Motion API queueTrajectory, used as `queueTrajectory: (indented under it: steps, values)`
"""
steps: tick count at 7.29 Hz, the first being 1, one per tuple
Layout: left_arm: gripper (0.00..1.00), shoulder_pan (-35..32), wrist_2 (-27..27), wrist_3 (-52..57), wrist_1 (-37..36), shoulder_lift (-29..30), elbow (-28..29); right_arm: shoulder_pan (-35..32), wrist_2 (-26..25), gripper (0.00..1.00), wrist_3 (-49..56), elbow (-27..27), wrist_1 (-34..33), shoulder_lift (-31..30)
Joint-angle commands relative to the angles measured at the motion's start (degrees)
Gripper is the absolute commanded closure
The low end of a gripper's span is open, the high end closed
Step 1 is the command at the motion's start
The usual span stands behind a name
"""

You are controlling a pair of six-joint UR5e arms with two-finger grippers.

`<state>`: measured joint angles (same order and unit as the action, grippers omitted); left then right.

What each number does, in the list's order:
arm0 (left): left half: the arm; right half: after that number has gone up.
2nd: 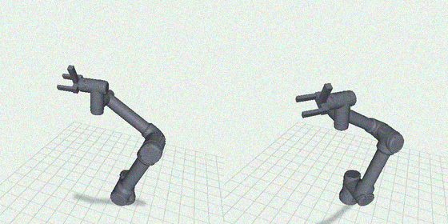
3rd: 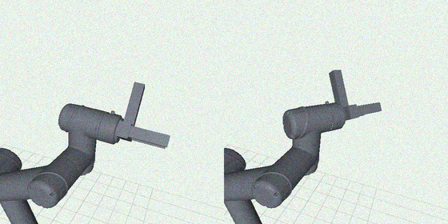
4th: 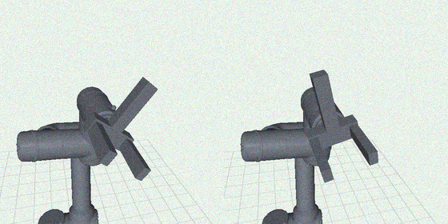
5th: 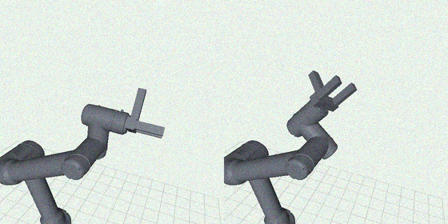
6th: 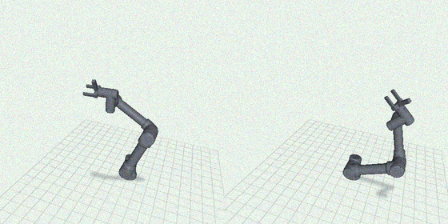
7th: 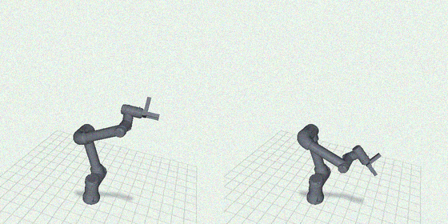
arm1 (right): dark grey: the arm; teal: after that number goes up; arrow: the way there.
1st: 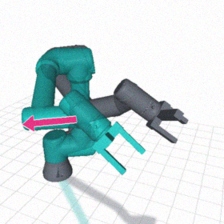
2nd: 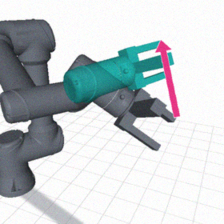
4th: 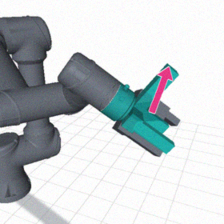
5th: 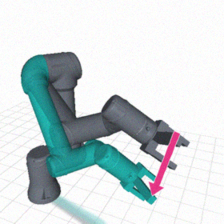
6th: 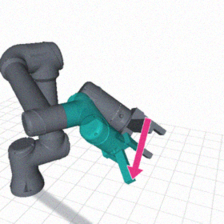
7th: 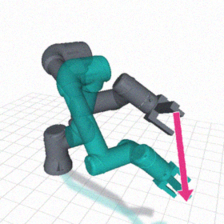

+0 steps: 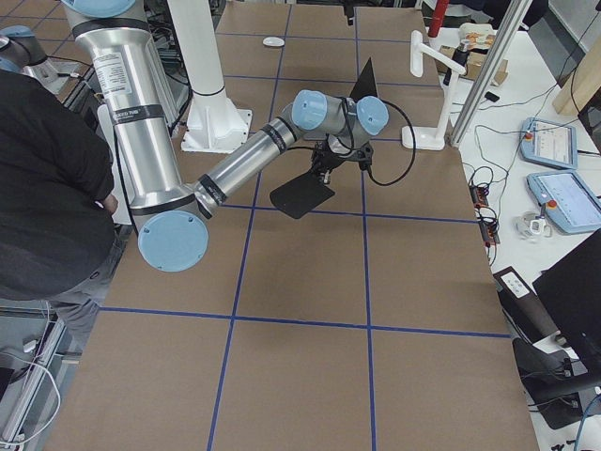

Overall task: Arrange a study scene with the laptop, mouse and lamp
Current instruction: 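Carry the black mouse pad in with the right gripper beside the laptop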

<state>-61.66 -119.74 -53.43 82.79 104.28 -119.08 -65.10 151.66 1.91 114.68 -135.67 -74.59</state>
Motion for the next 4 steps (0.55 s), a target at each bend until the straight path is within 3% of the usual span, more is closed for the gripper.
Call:
queueTrajectory:
  steps: [1, 4]
  values:
    - [0.00, -0.6, 0.0, 0.0, 0.1, 0.0, -0.1, 5.8, 0.5, 1.00, -3.5, -4.5, 10.0, 2.1]
    - [0.00, -1.4, 0.1, 0.1, 0.1, 0.1, 0.5, 11.4, 0.3, 1.00, -16.1, -15.9, 28.9, 7.9]
